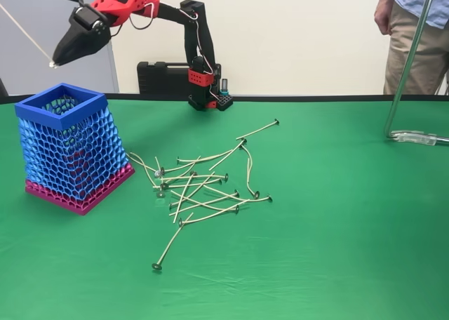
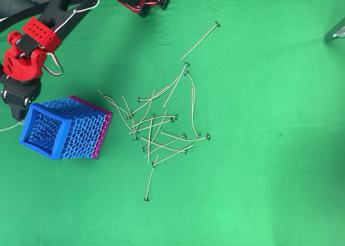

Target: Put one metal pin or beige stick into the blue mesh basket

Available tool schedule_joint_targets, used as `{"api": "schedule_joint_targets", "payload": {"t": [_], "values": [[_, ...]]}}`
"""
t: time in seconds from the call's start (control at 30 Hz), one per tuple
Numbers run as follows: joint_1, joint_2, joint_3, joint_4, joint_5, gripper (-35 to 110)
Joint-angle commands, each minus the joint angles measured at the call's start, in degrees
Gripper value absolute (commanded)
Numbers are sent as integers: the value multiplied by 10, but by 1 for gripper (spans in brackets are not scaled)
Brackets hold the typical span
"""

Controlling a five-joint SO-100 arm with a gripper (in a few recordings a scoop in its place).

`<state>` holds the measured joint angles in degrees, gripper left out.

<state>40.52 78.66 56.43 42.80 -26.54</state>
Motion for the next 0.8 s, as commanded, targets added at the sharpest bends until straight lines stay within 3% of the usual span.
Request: {"api": "schedule_joint_targets", "payload": {"t": [0.0, 0.2, 0.4, 0.53, 0.6, 0.77], "values": [[4, 1, -25, -20, -10, 3], [-11, 11, -1, -67, -22, 17], [-24, 27, 31, -99, -27, 19], [-24, 32, 26, -97, -25, 13], [-24, 41, 30, -96, -17, 1], [-34, 98, 66, -48, 14, 1]]}}
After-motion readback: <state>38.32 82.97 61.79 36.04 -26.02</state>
